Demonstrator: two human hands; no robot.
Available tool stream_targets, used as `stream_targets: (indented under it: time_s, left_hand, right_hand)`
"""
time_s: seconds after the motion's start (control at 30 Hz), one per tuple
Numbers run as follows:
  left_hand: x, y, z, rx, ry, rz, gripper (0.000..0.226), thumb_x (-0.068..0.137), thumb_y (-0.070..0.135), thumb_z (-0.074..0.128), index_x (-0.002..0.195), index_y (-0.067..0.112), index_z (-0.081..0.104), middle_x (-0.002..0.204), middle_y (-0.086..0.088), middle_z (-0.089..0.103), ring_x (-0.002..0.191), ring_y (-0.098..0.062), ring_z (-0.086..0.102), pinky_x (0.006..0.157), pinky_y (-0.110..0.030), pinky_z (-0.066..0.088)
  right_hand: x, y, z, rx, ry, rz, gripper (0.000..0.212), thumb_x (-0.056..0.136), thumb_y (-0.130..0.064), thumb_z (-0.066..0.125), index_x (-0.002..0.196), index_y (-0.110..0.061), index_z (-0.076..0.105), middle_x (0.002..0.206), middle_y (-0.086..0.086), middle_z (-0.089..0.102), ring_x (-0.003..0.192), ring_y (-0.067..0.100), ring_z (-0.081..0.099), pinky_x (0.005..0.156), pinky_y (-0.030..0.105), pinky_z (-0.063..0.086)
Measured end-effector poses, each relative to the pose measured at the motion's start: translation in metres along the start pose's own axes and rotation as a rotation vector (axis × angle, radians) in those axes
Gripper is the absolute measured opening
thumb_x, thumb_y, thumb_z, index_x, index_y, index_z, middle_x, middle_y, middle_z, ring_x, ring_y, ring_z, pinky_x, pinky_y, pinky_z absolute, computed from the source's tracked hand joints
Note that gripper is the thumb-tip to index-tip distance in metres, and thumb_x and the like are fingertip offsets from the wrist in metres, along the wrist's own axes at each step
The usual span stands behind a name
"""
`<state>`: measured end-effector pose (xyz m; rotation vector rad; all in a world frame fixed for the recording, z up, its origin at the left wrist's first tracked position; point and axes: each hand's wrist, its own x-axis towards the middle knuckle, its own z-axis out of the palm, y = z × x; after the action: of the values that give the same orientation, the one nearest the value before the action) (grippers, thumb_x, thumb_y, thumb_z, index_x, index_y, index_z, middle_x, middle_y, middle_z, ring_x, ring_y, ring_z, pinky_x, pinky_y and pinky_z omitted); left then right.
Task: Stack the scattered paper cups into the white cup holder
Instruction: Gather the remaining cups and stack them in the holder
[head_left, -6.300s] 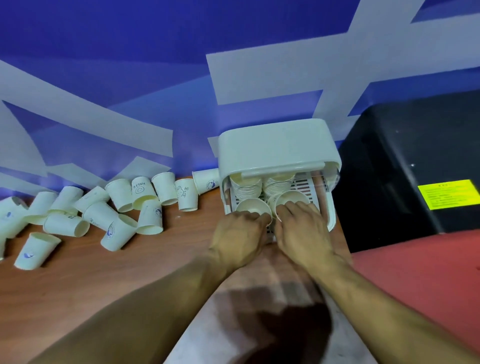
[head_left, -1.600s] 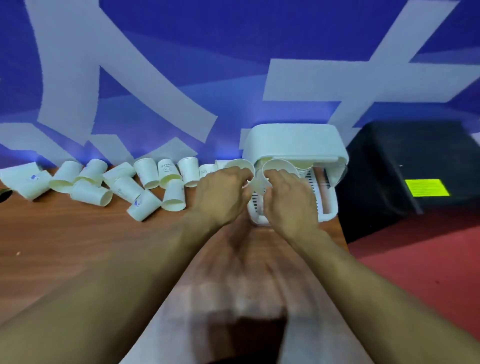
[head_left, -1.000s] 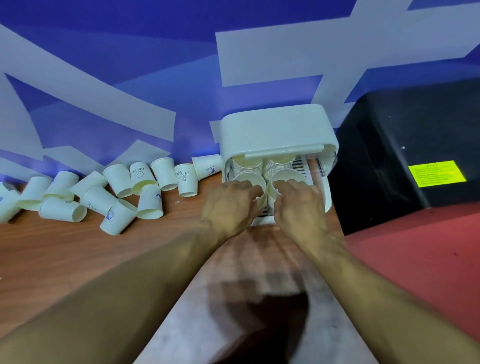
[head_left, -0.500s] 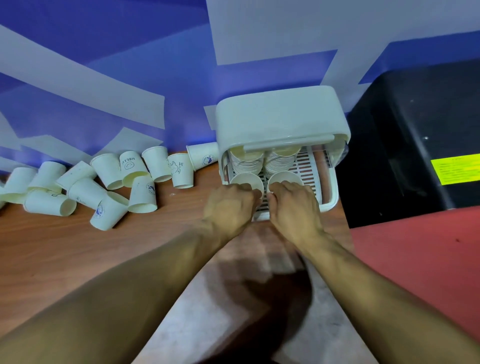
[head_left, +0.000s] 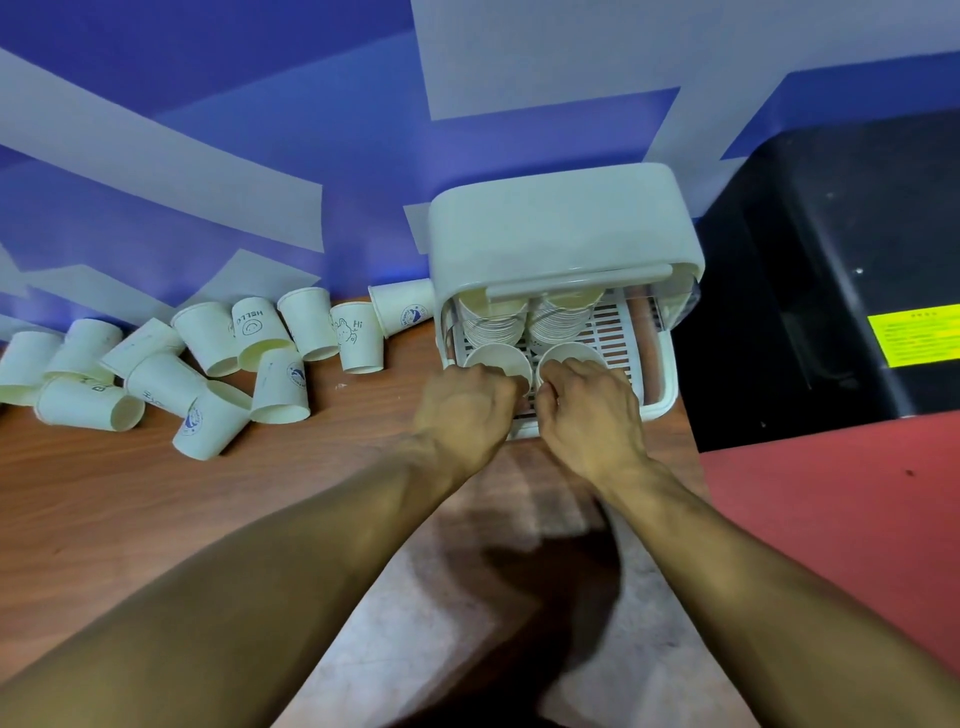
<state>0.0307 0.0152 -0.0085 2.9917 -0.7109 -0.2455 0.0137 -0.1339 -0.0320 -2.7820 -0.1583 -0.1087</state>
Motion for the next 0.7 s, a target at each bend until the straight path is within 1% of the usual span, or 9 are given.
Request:
stream_targets:
  time_s: [0.1, 0.17, 0.27, 0.33, 0.43, 0.53, 0.63, 0.7]
  left_hand:
    - [-0.001, 0.002, 0.001, 0.012, -0.015, -0.011, 0.020, 0.097, 0.030, 0.045, 0.095, 0.026, 0.064, 0.091, -0.001, 0.067, 0.080, -0.030, 0.063, 0.056, -0.030, 0.026]
    - [0.000, 0.004, 0.001, 0.035, -0.024, -0.016, 0.017, 0.096, 0.027, 0.047, 0.092, 0.025, 0.064, 0.090, -0.001, 0.068, 0.079, -0.030, 0.064, 0.055, -0.031, 0.028]
    - [0.000, 0.006, -0.002, 0.089, -0.035, -0.010, 0.013, 0.095, 0.024, 0.052, 0.091, 0.025, 0.064, 0.091, -0.003, 0.068, 0.080, -0.029, 0.065, 0.055, -0.031, 0.031]
    - [-0.002, 0.005, -0.003, 0.092, -0.036, 0.004, 0.011, 0.095, 0.027, 0.054, 0.094, 0.023, 0.064, 0.095, -0.004, 0.068, 0.084, -0.028, 0.065, 0.057, -0.032, 0.034]
    - [-0.010, 0.000, -0.006, 0.061, 0.012, 0.003, 0.017, 0.095, 0.035, 0.053, 0.101, 0.021, 0.061, 0.100, -0.005, 0.067, 0.091, -0.028, 0.064, 0.061, -0.033, 0.041]
    - [-0.021, -0.007, -0.018, 0.028, 0.042, -0.018, 0.029, 0.095, 0.044, 0.050, 0.110, 0.020, 0.059, 0.107, -0.005, 0.065, 0.099, -0.029, 0.062, 0.066, -0.032, 0.040]
    - [-0.038, -0.019, -0.029, -0.016, 0.086, -0.081, 0.032, 0.092, 0.047, 0.052, 0.110, 0.022, 0.061, 0.108, -0.002, 0.064, 0.097, -0.028, 0.062, 0.068, -0.033, 0.042]
    - [-0.054, -0.030, -0.036, -0.026, 0.128, -0.119, 0.030, 0.091, 0.047, 0.053, 0.109, 0.024, 0.063, 0.107, 0.000, 0.065, 0.097, -0.026, 0.063, 0.067, -0.033, 0.044]
  right_hand:
    - [0.000, -0.001, 0.001, -0.015, -0.009, 0.005, 0.014, 0.080, -0.019, 0.048, 0.072, -0.013, 0.059, 0.065, 0.005, 0.058, 0.063, 0.028, 0.055, 0.062, 0.033, 0.037]
    - [0.000, -0.002, 0.001, -0.020, -0.023, 0.010, 0.016, 0.079, -0.019, 0.048, 0.071, -0.012, 0.059, 0.065, 0.006, 0.059, 0.063, 0.029, 0.056, 0.061, 0.033, 0.038]
    - [0.003, -0.004, -0.004, -0.030, -0.063, 0.006, 0.015, 0.081, -0.017, 0.052, 0.069, -0.010, 0.059, 0.065, 0.008, 0.060, 0.062, 0.031, 0.057, 0.060, 0.031, 0.034]
    - [0.004, -0.004, -0.009, -0.073, -0.103, -0.015, 0.015, 0.083, -0.017, 0.055, 0.073, -0.009, 0.061, 0.070, 0.009, 0.062, 0.065, 0.032, 0.059, 0.060, 0.031, 0.033]
    - [0.002, -0.011, -0.017, -0.122, -0.076, -0.044, 0.013, 0.082, -0.018, 0.061, 0.080, -0.006, 0.065, 0.074, 0.011, 0.063, 0.068, 0.033, 0.059, 0.059, 0.032, 0.041]
    - [-0.001, -0.029, -0.025, -0.099, -0.002, -0.089, 0.012, 0.077, -0.015, 0.065, 0.082, -0.004, 0.066, 0.074, 0.012, 0.063, 0.066, 0.034, 0.059, 0.060, 0.037, 0.047]
    - [-0.002, -0.057, -0.035, -0.025, 0.004, -0.086, 0.020, 0.082, -0.021, 0.062, 0.096, -0.008, 0.068, 0.089, 0.009, 0.068, 0.082, 0.032, 0.062, 0.070, 0.037, 0.049]
    - [-0.003, -0.075, -0.038, 0.009, 0.014, -0.108, 0.024, 0.083, -0.025, 0.058, 0.102, -0.013, 0.067, 0.094, 0.005, 0.068, 0.087, 0.030, 0.063, 0.072, 0.037, 0.051]
